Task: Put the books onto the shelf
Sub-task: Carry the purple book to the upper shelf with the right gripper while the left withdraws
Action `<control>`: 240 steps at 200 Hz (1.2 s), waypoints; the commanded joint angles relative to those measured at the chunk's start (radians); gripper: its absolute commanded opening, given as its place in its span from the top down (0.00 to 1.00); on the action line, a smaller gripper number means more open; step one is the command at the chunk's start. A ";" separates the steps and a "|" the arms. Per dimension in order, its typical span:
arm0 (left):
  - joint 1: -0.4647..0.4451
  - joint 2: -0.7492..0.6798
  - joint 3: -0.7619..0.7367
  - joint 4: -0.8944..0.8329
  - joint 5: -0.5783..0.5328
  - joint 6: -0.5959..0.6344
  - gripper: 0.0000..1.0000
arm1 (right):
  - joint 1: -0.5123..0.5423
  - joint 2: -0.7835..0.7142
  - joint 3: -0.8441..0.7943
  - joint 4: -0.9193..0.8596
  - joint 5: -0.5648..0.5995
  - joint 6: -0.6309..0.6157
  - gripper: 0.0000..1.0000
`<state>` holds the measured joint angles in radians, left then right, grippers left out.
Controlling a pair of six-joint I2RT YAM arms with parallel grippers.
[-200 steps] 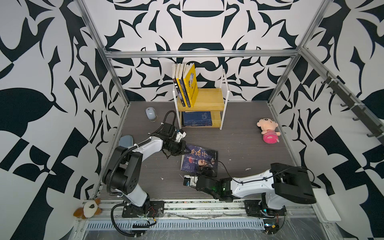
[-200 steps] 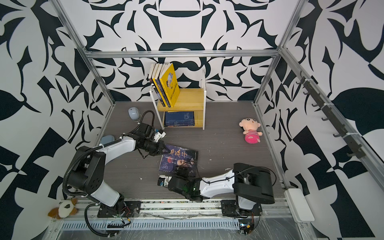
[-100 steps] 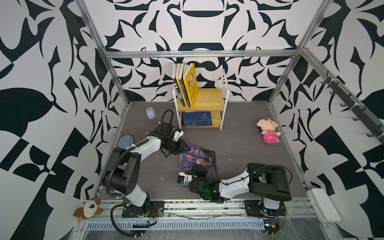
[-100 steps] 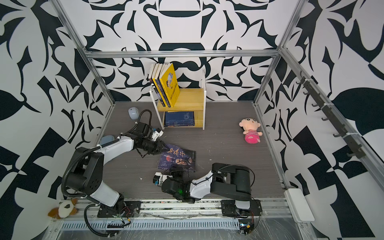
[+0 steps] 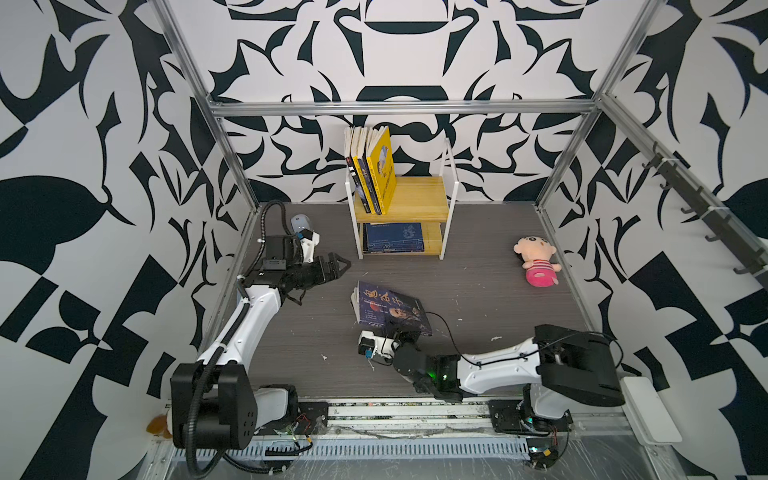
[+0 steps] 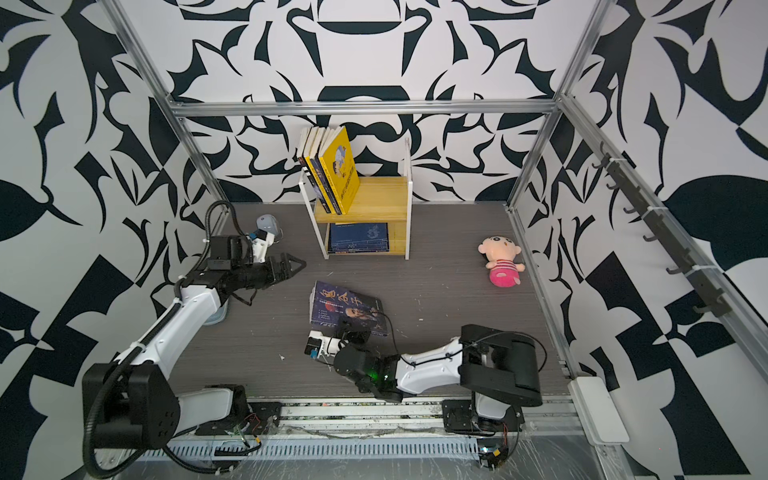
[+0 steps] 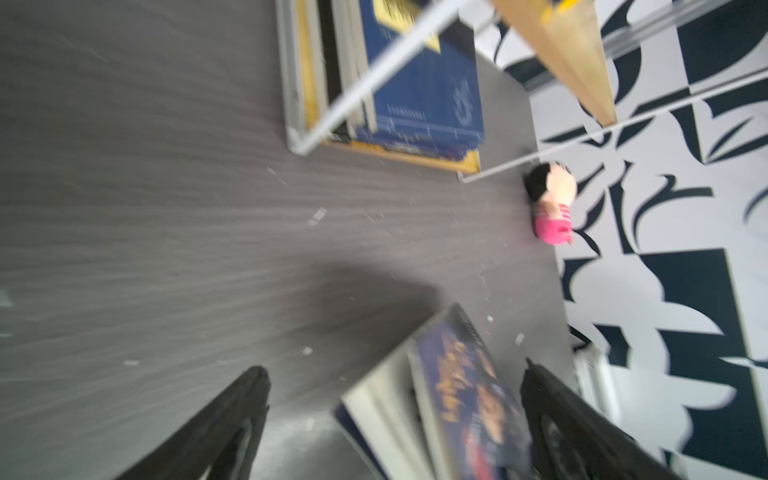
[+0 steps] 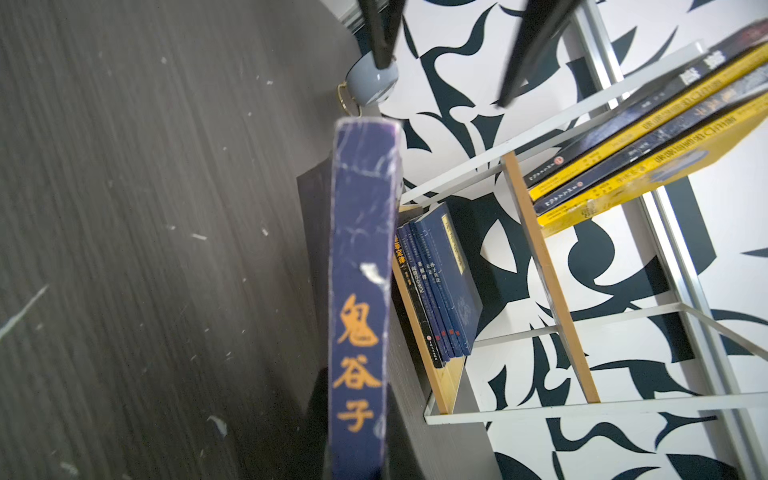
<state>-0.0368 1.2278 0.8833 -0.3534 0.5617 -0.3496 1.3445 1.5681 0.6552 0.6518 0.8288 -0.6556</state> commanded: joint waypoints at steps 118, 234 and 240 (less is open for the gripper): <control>0.241 -0.241 -0.136 0.051 -0.057 0.169 0.00 | -0.412 -0.208 0.479 0.066 -0.147 0.485 1.00; 0.271 -0.227 -0.121 0.041 -0.036 0.209 0.00 | -0.607 0.279 0.921 0.379 -0.053 0.407 1.00; 0.270 -0.226 -0.122 0.042 -0.036 0.209 0.00 | -0.610 0.308 0.940 0.402 -0.038 0.397 1.00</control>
<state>0.2291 0.9989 0.7597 -0.3191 0.5068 -0.1555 0.7521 1.8297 1.4841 0.8429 0.7559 -0.2195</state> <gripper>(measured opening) 0.997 0.083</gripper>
